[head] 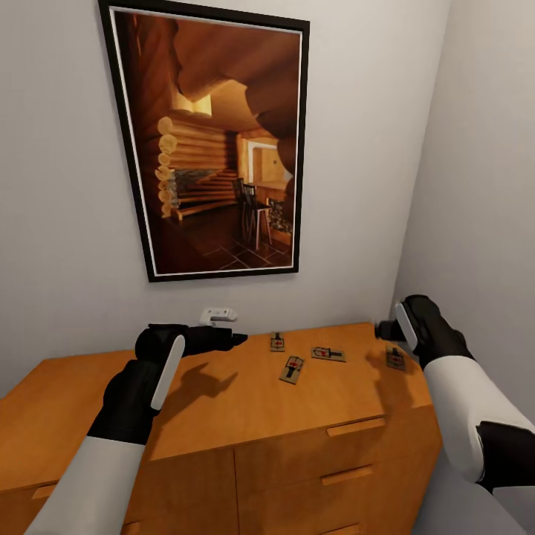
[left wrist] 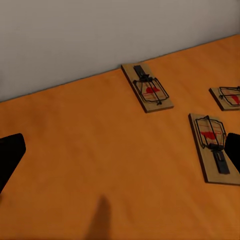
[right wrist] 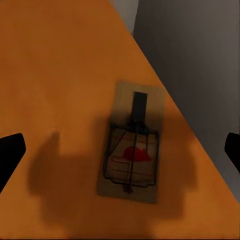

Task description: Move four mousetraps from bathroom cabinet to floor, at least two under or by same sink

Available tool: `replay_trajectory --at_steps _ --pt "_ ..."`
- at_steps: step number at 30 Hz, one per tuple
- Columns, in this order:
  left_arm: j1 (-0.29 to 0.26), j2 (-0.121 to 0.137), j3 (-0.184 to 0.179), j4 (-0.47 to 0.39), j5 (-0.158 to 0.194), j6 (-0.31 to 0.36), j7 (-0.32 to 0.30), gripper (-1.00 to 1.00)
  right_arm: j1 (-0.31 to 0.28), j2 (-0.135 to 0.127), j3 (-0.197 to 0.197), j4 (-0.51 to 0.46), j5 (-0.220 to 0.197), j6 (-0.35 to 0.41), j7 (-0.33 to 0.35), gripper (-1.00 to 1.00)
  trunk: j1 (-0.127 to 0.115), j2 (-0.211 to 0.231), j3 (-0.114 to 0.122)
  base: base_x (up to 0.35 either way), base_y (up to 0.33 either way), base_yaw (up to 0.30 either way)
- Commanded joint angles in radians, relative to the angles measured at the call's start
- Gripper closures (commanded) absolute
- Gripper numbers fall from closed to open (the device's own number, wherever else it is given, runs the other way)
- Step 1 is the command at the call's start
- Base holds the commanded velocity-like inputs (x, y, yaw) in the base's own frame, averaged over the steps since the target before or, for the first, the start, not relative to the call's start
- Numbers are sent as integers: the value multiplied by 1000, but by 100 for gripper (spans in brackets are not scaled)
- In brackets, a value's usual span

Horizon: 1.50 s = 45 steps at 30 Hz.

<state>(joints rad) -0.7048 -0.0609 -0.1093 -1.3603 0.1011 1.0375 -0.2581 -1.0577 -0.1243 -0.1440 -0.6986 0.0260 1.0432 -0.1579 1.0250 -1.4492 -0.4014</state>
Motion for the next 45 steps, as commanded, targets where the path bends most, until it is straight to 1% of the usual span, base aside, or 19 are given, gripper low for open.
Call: replay_trajectory --at_steps 1,9,25,35,45 --pt "-1 0 0 1 9 6 5 -100 -1 0 -3 14 4 4 -1 -100 0 -1 -1 0 0 0" --pt "-1 0 0 9 9 6 5 -100 -1 -1 -9 69 8 4 -5 -100 0 -1 -1 0 0 0" --pt "-1 0 0 12 9 6 5 -100 -1 -4 -11 87 9 4 -6 -100 0 -1 -1 0 0 0" --pt "-1 0 0 12 11 6 5 -100 -1 -30 -12 87 6 4 -2 -100 0 -1 -1 0 0 0" --pt "-1 0 0 12 11 6 5 -100 -1 -43 -14 88 0 4 3 -100 0 -1 -1 0 0 0"
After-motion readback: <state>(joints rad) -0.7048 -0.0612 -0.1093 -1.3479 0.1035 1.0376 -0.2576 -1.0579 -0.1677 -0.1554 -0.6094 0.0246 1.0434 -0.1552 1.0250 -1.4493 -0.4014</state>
